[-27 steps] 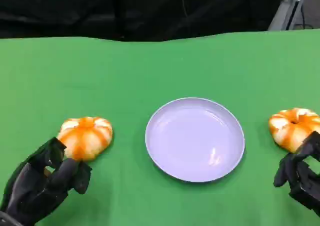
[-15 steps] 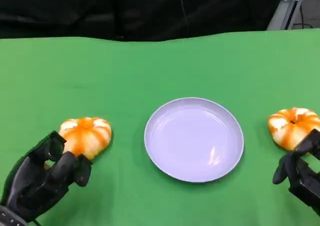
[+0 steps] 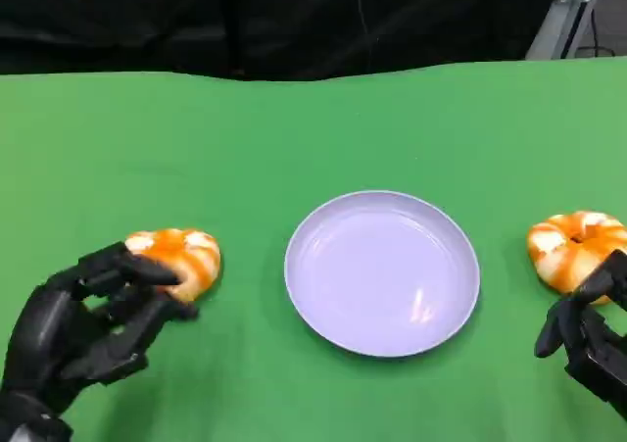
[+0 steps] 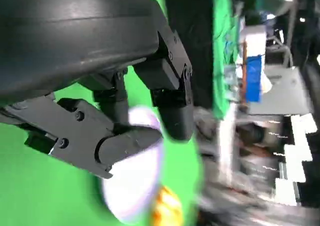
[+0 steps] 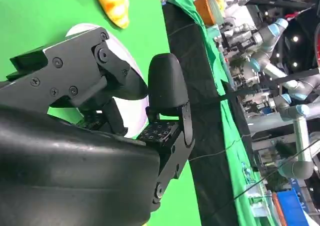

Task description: Grasp the bread from the table and place it into the plate.

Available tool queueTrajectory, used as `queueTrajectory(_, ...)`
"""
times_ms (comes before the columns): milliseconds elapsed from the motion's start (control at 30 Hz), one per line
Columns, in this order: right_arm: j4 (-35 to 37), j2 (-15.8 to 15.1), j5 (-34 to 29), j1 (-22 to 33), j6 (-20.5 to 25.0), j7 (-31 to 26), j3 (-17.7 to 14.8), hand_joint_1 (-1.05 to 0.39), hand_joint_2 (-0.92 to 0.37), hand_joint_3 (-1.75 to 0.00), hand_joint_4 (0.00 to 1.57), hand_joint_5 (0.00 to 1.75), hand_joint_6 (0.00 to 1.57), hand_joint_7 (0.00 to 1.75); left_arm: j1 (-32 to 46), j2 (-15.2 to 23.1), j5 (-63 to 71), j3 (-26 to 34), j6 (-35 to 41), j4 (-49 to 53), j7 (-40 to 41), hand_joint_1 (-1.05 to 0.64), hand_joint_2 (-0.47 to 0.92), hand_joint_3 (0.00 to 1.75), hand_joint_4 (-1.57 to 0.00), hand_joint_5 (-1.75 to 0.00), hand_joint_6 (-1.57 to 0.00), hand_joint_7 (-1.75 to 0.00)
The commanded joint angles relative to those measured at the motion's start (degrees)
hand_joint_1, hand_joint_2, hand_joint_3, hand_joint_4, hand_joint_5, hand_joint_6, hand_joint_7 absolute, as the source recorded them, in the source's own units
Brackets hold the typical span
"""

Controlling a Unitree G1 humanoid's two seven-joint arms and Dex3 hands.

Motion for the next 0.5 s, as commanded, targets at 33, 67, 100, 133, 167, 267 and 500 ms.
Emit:
queueTrajectory(33,0.17,-0.60,1.17,-0.11,-0.19,0.33,-0.52,-0.08,-0.59,-1.12,0.81,1.75,0.72,1.54,1.63,7.02,28.05,-4.17,-15.40,-2.20,18.79,-0.65,0.92,0.23,-0.45,-0.14,-0.59,-0.01)
queueTrajectory(67,0.22,-0.62,1.17,-0.13,-0.21,0.37,-0.54,-0.07,-0.59,-1.12,0.81,1.75,0.73,1.54,1.36,7.62,30.65,-4.60,-15.75,-2.10,21.09,-0.68,0.92,0.21,-0.43,-0.11,-0.55,0.00)
queueTrajectory(100,0.31,-0.62,1.24,-0.16,-0.16,0.39,-0.59,-0.07,-0.59,-1.13,0.82,1.75,0.73,1.55,0.44,9.43,36.19,-5.65,-15.36,-2.14,24.98,-0.70,0.92,0.21,-0.42,-0.10,-0.54,0.00)
queueTrajectory(133,0.42,-0.63,1.27,-0.19,-0.22,0.47,-0.62,-0.07,-0.59,-1.13,0.82,1.75,0.73,1.55,-0.39,10.92,40.68,-6.62,-14.74,-2.09,28.23,-0.72,0.92,0.20,-0.40,-0.08,-0.52,0.00)
queueTrajectory(167,0.54,-0.64,1.30,-0.22,-0.29,0.57,-0.65,-0.07,-0.58,-1.13,0.82,1.75,0.73,1.55,-1.04,12.05,43.87,-7.48,-14.14,-1.94,30.76,-0.75,0.92,0.19,-0.39,-0.07,-0.51,0.00)
queueTrajectory(267,1.00,-0.69,1.24,-0.33,-0.61,0.95,-0.75,-0.07,-0.58,-1.13,0.82,1.75,0.73,1.54,-4.06,15.65,52.52,-11.05,-11.19,0.11,38.02,-0.81,0.92,0.14,-0.37,-0.05,-0.51,0.00)
queueTrajectory(500,2.07,-0.51,0.94,-0.67,-0.66,0.81,-1.06,-0.08,-0.57,-1.13,0.83,1.75,0.74,1.54,-11.73,20.74,62.46,-21.29,0.67,7.29,42.03,-0.90,0.92,0.15,-0.22,0.00,-0.40,0.00)
